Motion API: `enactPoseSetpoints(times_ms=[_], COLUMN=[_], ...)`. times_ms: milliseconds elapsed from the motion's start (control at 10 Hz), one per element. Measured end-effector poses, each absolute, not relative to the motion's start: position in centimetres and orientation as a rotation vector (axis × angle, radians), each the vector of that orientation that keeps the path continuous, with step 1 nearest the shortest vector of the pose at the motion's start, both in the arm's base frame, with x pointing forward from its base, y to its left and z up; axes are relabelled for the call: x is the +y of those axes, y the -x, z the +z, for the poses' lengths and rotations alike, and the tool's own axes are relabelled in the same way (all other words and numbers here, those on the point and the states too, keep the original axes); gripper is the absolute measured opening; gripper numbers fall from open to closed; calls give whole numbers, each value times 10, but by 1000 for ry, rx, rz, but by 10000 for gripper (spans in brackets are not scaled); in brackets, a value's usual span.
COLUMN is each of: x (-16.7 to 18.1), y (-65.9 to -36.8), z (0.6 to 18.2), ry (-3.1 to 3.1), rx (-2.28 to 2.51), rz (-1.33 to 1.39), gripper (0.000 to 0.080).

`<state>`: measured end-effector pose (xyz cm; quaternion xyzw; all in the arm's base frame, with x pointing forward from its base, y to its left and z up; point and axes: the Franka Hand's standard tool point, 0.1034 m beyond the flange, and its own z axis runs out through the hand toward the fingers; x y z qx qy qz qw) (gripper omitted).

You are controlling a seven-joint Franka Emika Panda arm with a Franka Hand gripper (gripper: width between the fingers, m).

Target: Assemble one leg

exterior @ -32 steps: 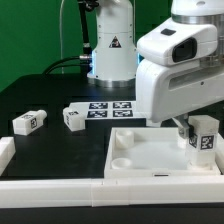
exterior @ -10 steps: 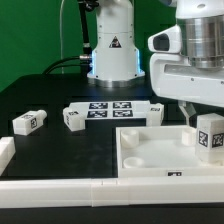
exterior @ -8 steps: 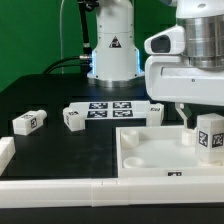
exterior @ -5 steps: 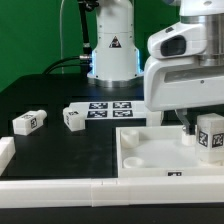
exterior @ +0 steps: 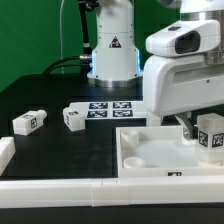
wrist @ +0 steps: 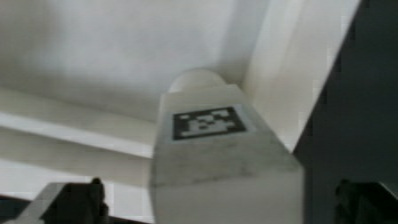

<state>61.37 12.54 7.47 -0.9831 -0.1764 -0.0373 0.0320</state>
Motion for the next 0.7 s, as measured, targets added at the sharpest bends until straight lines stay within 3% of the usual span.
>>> enactPoseSetpoints(times_ms=[100,200,300,700], x=[125,125,123,122], y=[-614,-614,-614,-615], z=[74,74,74,74], ry=[3027,3027,3029,3049], rx=[-543,-544,-540,-335], rz=[-114,-114,-114,-127], gripper=[384,384,293,293])
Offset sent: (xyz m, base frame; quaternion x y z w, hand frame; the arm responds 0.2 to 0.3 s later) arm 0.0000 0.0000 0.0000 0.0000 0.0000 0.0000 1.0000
